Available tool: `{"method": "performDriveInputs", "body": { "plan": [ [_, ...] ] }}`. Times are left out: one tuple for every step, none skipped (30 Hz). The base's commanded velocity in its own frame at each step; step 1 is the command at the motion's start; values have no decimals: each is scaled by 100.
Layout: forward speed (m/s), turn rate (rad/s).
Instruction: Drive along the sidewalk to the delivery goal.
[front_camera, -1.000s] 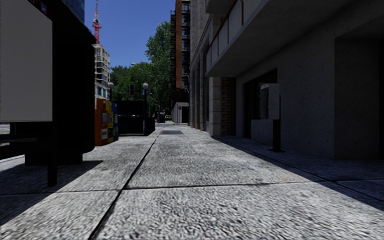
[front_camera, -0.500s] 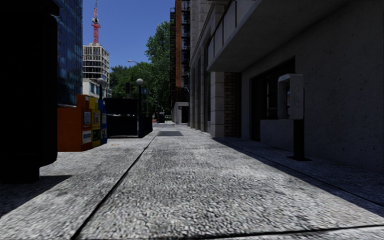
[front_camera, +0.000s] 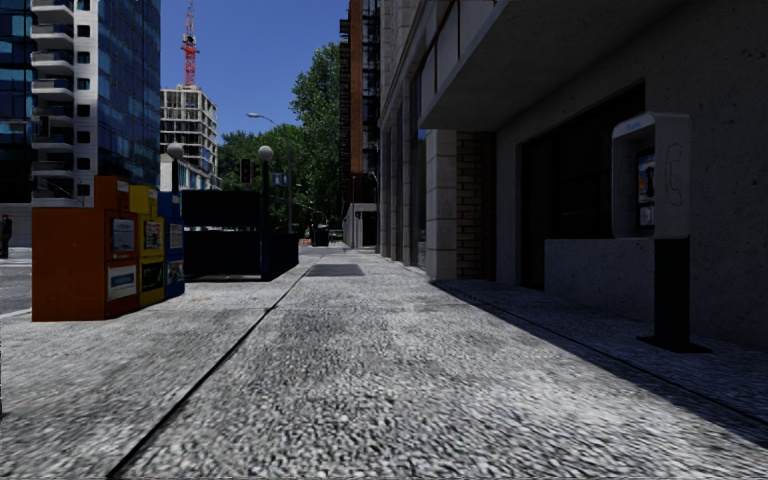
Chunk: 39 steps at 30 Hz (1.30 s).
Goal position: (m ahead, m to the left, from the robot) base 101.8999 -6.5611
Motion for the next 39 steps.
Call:
{"method": "performDriveInputs", "body": {
  "plan": [
    [200,0],
    [200,0],
    [200,0],
    [200,0],
    [200,0],
    [200,0],
    [200,0],
    [200,0],
    [200,0],
    [200,0],
    [200,0],
    [200,0],
    [200,0],
    [200,0],
    [200,0],
    [200,0],
    [200,0],
    [200,0],
    [200,0],
    [200,0],
    [200,0],
    [200,0],
    [200,0],
    [200,0],
    [200,0],
    [200,0],
    [200,0],
    [200,0],
    [200,0],
    [200,0],
    [200,0],
    [200,0],
    [200,0],
    [200,0],
    [200,0],
    [200,0],
    [200,0],
    [200,0],
    [200,0]
  ]
}}
